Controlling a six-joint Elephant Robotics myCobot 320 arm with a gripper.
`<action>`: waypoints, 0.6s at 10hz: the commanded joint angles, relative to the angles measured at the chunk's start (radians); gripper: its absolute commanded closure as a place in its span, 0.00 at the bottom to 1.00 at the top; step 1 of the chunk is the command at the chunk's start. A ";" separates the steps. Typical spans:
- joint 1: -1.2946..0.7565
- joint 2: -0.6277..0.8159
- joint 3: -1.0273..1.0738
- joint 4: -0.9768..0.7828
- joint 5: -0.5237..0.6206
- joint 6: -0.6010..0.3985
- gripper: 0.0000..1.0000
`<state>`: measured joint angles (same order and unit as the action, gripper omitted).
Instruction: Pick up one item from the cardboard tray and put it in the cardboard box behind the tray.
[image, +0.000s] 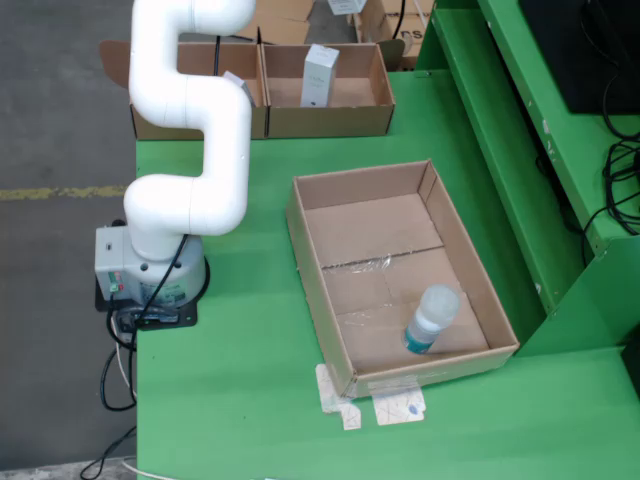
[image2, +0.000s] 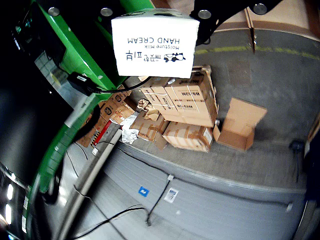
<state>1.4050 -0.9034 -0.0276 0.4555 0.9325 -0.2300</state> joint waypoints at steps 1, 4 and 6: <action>-0.045 0.072 0.028 -0.300 0.103 0.119 1.00; -0.091 0.062 0.028 -0.375 0.243 0.205 1.00; -0.103 0.067 0.028 -0.416 0.304 0.244 1.00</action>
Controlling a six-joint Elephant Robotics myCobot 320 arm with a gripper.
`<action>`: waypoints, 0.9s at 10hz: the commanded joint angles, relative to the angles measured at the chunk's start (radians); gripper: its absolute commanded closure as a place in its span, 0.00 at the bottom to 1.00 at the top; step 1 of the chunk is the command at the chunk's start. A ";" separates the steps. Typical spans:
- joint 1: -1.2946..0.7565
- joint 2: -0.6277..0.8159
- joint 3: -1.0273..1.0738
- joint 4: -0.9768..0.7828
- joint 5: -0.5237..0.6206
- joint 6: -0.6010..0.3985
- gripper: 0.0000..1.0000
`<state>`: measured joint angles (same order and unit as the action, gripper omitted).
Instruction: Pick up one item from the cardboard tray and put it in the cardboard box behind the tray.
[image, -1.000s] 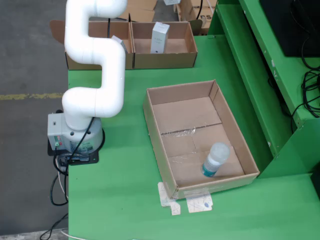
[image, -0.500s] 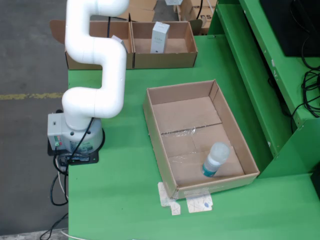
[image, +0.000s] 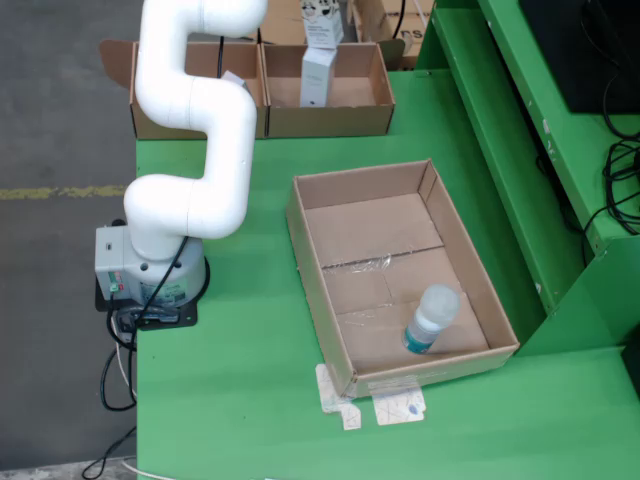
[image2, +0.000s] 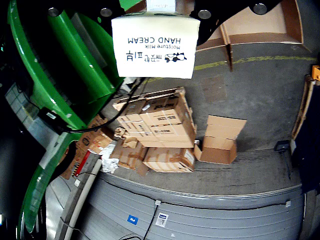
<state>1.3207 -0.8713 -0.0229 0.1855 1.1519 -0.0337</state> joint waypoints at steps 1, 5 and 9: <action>-0.024 0.045 0.023 -0.184 0.136 0.080 1.00; -0.023 0.060 0.023 -0.213 0.163 0.093 1.00; -0.023 0.063 0.023 -0.214 0.158 0.089 1.00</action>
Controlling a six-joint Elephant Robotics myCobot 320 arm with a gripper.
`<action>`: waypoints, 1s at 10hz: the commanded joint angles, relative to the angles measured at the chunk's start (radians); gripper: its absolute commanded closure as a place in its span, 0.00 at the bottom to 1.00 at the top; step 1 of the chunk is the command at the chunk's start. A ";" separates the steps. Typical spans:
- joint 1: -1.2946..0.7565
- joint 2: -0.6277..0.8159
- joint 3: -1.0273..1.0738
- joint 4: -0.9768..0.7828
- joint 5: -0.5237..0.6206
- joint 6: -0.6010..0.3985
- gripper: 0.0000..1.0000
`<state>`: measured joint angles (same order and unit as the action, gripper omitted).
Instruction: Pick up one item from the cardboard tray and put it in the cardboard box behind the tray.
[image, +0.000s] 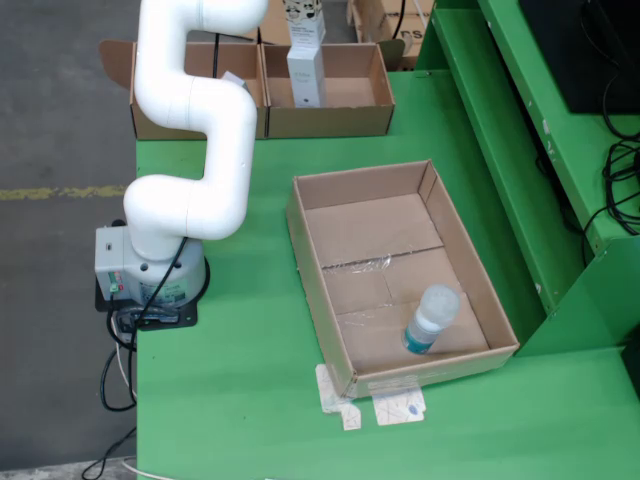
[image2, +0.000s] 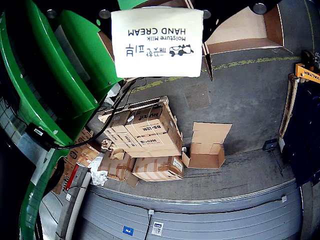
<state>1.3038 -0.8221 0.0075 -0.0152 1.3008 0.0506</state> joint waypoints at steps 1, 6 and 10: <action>-0.006 0.013 -0.008 -0.013 0.009 0.005 1.00; 0.095 -0.038 -0.007 0.364 -0.407 -0.310 1.00; 0.120 -0.018 -0.007 0.524 -0.350 -0.308 1.00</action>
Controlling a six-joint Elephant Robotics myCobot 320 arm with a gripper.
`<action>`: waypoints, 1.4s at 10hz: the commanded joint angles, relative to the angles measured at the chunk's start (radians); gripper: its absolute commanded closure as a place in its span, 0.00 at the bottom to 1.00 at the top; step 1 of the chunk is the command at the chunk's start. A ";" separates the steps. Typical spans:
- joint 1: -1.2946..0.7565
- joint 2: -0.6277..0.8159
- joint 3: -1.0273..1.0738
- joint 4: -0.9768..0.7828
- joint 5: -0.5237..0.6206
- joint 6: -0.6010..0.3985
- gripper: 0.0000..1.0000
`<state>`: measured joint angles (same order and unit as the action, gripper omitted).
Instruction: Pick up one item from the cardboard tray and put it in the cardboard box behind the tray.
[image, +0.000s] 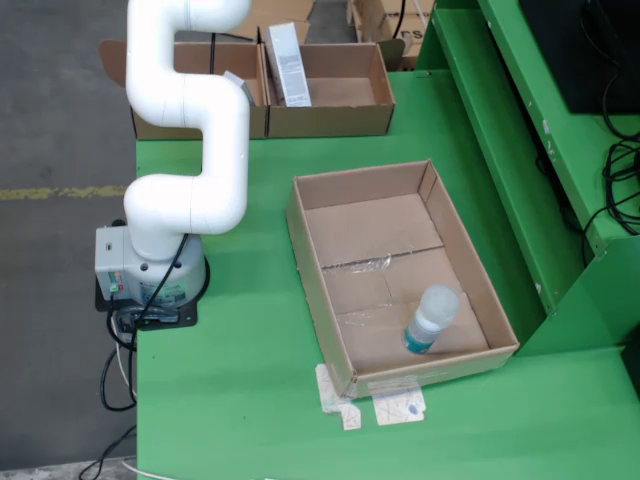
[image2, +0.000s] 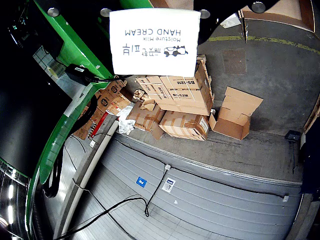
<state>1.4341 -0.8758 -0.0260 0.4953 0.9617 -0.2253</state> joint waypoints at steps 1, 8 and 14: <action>-0.038 0.095 0.026 -0.296 -0.031 0.066 1.00; -0.277 0.045 0.026 -0.855 0.645 0.355 1.00; -0.330 -0.057 0.026 -0.921 0.694 0.295 1.00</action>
<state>1.1259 -0.9341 -0.0276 -0.0506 1.3943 0.0782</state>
